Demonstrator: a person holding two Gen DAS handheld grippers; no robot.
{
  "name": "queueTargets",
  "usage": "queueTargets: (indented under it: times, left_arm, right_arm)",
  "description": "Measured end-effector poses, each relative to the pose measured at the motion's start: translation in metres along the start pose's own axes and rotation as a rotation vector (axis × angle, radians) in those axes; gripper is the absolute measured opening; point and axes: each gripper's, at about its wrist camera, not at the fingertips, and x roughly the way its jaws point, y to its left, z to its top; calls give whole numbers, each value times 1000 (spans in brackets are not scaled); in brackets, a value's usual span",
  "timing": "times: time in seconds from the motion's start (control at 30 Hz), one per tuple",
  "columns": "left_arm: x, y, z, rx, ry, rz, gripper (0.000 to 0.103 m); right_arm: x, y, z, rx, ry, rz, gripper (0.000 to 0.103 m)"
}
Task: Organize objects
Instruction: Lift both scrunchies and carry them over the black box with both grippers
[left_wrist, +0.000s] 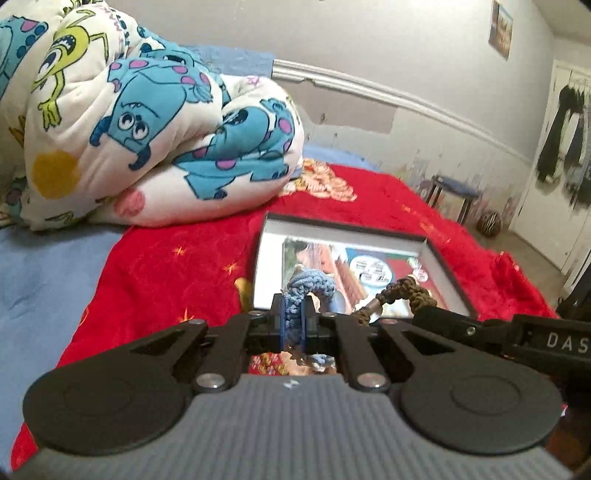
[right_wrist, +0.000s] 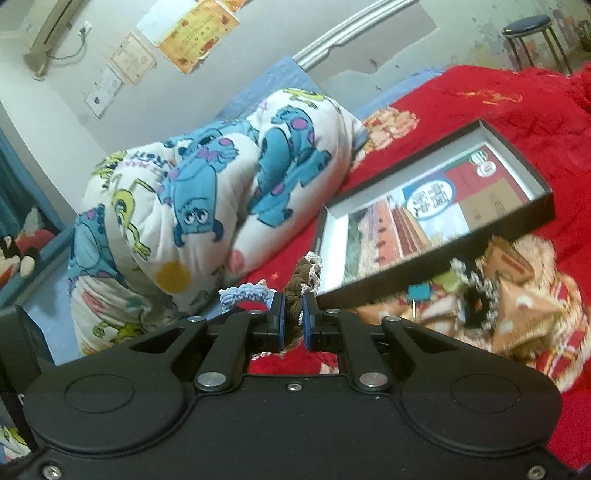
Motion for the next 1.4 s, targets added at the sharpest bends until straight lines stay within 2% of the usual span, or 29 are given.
queueTargets:
  times: [0.47, 0.63, 0.8, 1.0, 1.13, 1.4]
  left_arm:
    - [36, 2, 41, -26, -102, -59, 10]
    - [56, 4, 51, -56, -101, -76, 10]
    - [67, -2, 54, -29, -105, -81, 10]
    - [93, -1, 61, -56, -77, -88, 10]
    - [112, 4, 58, -80, -37, -86, 10]
    - [138, -10, 30, 10, 92, -18, 11]
  right_arm:
    - [21, -18, 44, 19, -30, 18, 10]
    - [29, -32, 53, 56, -28, 6, 10]
    - [40, -31, 69, 16, -34, -6, 10]
    - [63, -30, 91, -51, -2, 13, 10]
    - [80, -45, 95, -28, 33, 36, 10]
    - [112, -80, 80, 57, 93, -15, 10]
